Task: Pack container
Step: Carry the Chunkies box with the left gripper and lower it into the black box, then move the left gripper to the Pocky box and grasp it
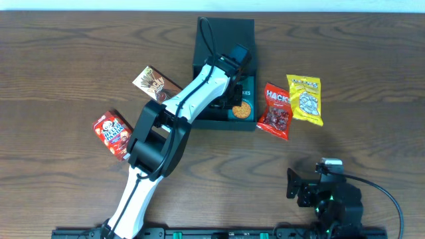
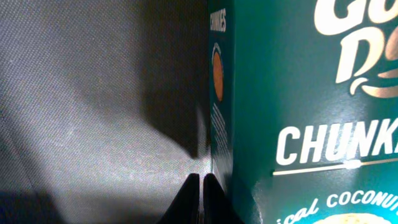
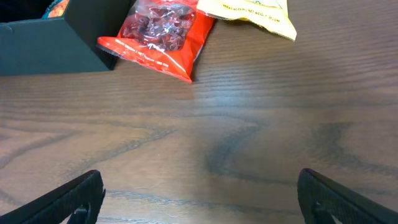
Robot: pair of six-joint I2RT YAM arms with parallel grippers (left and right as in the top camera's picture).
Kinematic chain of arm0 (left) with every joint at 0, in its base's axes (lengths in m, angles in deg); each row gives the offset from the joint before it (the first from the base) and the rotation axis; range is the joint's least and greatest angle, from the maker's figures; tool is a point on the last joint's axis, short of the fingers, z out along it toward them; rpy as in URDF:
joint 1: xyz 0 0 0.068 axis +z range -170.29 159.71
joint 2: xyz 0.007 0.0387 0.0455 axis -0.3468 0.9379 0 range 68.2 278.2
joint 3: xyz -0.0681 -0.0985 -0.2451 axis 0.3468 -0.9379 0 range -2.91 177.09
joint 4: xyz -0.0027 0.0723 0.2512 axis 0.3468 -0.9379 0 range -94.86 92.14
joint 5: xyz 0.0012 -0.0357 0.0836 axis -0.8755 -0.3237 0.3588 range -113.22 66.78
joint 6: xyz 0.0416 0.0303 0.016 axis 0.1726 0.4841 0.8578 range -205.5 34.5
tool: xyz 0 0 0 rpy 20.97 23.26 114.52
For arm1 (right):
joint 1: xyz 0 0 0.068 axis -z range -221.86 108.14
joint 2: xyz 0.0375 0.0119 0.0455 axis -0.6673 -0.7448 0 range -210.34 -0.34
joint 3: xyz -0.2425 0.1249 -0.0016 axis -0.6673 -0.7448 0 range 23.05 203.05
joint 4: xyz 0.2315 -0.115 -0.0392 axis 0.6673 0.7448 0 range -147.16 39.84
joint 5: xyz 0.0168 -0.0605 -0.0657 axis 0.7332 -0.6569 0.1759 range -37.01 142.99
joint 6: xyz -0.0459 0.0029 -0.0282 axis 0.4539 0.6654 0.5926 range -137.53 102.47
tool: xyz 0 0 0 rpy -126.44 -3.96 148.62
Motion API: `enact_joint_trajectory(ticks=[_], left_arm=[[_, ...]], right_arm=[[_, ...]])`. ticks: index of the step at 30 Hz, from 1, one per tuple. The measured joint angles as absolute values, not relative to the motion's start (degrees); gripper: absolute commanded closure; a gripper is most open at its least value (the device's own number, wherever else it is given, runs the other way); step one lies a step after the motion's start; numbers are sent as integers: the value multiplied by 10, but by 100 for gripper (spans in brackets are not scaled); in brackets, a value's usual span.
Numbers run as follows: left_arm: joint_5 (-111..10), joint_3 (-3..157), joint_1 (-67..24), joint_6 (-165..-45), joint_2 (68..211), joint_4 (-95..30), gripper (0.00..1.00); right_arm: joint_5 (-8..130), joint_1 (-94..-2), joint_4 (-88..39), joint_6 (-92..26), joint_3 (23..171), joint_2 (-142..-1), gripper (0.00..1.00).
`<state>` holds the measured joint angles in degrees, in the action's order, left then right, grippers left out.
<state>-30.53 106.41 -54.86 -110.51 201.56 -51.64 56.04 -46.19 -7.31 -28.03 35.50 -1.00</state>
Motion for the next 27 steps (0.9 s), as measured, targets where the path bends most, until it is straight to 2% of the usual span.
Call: enact_joint_trajectory(ticks=[5,10,14,17,21,22,23,24,25,27], left_arm=[[-274,1071,-546,-1105,2016,-548,94],[-236,1194,-535,-1114,2007,-594,94],[-191,1265,-520,-1145,1942,-606,94],[-177,1282,-464,-1196,1889,-624,94],[-170,1280,-358,-1259,1886,-651,91],[-171,1275,-339,-1269,1890,-649,83],[-171,1270,-324,-1282,1894,-649,53],[-172,1267,-310,-1290,1900,-649,13],[-175,1266,-302,-1295,1905,-647,2],[-190,1266,-288,-1304,1919,-646,4]], right_arm=[[560,-462,-73,-280,355,-10,1],[560,-462,-73,-280,355,-10,1],[560,-462,-73,-280,355,-10,1],[560,-462,-73,-280,355,-10,1],[560,-462,-73,-280,355,-10,1],[560,-462,-73,-280,355,-10,1],[560,-462,-73,-280,355,-10,1],[560,-462,-73,-280,355,-10,1],[560,-462,-73,-280,355,-10,1],[560,-462,-73,-280,355,-10,1]])
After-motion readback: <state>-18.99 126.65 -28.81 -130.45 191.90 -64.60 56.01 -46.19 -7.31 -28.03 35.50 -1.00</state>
